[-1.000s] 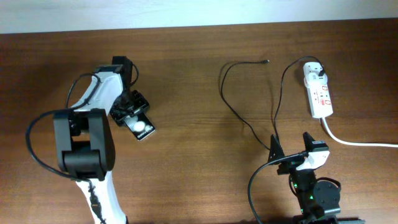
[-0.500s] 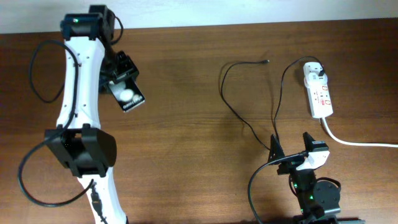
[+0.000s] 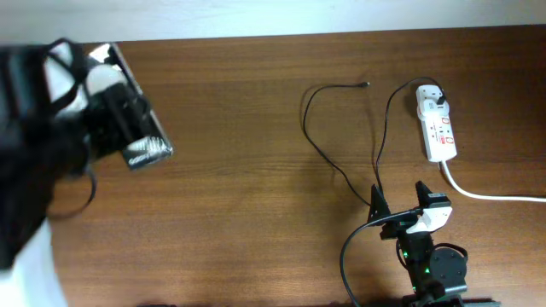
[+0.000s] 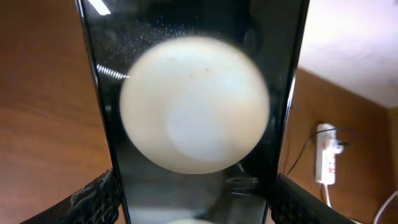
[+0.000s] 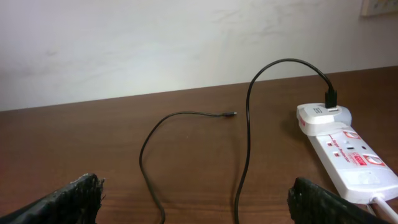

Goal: Plug charger to phone and switch on socket
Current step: 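Lift the phone with the left gripper and turn it upright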

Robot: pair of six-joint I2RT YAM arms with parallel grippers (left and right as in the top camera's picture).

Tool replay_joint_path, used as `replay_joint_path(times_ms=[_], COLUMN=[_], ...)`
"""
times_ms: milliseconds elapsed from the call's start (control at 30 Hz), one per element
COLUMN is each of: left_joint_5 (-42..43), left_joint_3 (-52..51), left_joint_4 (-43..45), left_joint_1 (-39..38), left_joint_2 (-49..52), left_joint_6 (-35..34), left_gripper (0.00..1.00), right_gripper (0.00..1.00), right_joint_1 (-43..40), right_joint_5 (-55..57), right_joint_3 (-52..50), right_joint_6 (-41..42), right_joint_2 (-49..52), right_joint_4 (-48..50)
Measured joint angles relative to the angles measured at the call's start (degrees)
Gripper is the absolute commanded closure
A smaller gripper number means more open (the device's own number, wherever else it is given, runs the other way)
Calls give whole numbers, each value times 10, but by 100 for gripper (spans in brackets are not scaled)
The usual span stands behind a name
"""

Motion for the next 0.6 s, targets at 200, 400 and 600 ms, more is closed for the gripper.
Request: replay_joint_path(times_ms=[200,400,600], left_joint_5=[0,0,64], left_joint_3=[-87,-365,-600], left_joint_4=[0,31,213], left_joint_1=[0,0,0], left_joint_2=[-241,-282,-278], left_joint_6=[-1,-52,-103], left_gripper=[35,40,41], right_gripper=[1,1,1], right_joint_1=[0,0,0], right_joint_5=[0,0,0], right_joint_3=[0,0,0], right_joint_6=[0,0,0], right_joint_2=[0,0,0], right_joint_4=[0,0,0])
